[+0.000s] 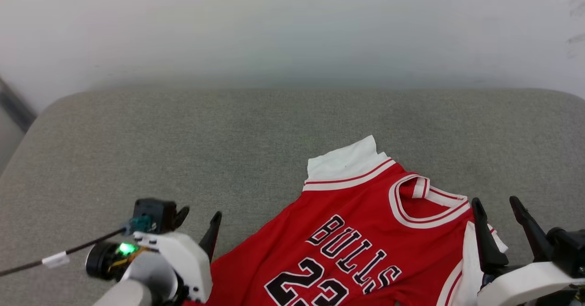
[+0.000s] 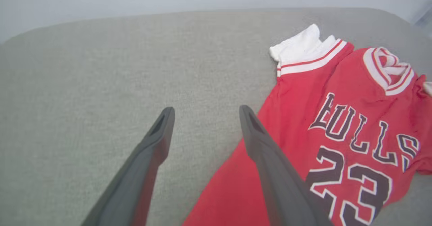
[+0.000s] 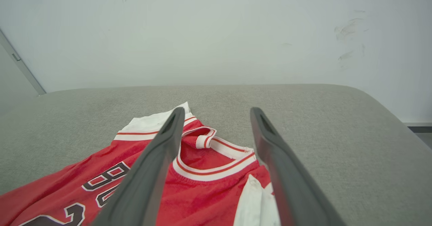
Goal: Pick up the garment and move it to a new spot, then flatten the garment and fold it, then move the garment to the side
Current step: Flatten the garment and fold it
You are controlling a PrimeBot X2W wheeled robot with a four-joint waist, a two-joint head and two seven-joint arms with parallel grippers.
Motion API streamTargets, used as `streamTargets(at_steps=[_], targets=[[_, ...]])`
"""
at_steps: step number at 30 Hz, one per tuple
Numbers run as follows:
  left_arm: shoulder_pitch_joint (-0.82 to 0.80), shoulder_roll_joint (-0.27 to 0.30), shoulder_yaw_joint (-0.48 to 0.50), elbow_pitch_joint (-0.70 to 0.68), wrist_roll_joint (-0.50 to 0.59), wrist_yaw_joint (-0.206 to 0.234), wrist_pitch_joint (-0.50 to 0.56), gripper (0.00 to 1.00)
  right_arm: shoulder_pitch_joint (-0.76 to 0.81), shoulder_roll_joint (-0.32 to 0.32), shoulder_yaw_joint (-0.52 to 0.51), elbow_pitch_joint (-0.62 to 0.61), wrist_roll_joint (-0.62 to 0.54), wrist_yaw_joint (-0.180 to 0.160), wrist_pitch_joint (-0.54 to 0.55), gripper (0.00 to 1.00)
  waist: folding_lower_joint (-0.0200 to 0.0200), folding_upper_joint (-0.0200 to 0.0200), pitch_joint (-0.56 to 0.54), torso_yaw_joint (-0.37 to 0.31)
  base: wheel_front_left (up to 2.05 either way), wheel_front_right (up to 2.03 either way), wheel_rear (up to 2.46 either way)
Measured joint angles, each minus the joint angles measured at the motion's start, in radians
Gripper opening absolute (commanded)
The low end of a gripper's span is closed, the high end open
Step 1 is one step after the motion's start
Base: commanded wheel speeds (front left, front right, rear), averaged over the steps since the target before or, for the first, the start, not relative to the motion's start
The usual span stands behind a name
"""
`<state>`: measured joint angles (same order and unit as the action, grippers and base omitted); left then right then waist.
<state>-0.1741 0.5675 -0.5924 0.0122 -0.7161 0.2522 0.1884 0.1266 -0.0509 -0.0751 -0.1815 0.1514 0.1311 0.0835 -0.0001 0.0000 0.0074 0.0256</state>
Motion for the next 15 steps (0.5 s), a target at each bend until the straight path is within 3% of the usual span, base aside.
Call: streamTargets(at_steps=[6, 7, 15], targets=[[-0.224, -0.085, -0.016, 0.086, 0.036, -0.081, -0.027, 1.00, -0.049, 0.000, 0.015, -0.008, -0.002, 0.000, -0.002, 1.00, 0.0001, 0.0000, 0.070, -0.029, 0.00, 0.00, 0.00], [-0.327, -0.124, -0.026, 0.160, 0.035, -0.130, -0.023, 1.00, -0.073, 0.000, 0.022, 0.000, -0.001, 0.000, -0.010, 1.00, 0.0002, 0.0000, 0.109, -0.053, 0.00, 0.00, 0.00], [-0.523, -0.206, -0.089, 0.397, -0.013, -0.296, 0.092, 1.00, -0.111, 0.000, 0.042, 0.040, 0.016, 0.000, -0.030, 1.00, 0.0002, 0.0000, 0.194, -0.131, 0.00, 0.00, 0.00]])
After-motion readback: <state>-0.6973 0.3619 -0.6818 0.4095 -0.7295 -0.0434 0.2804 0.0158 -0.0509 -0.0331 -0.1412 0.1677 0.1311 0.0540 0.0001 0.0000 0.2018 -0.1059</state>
